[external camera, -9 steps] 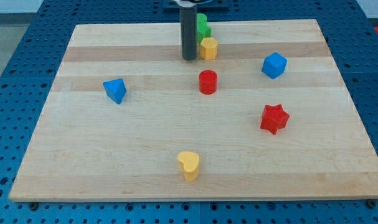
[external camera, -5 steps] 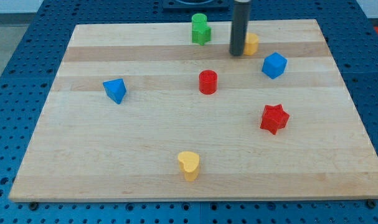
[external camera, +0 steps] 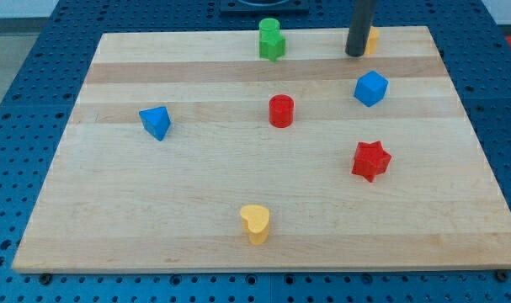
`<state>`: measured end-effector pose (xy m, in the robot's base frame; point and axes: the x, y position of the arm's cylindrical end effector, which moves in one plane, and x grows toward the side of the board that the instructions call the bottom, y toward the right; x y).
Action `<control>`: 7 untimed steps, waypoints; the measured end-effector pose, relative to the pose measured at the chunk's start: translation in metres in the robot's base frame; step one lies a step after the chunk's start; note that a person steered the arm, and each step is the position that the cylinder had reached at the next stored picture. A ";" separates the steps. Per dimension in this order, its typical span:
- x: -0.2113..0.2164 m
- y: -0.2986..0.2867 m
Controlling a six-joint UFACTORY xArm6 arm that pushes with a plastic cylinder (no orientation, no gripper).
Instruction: Slide the yellow hexagon to the top right
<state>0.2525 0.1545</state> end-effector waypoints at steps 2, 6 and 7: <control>-0.009 -0.012; -0.013 0.032; -0.014 0.032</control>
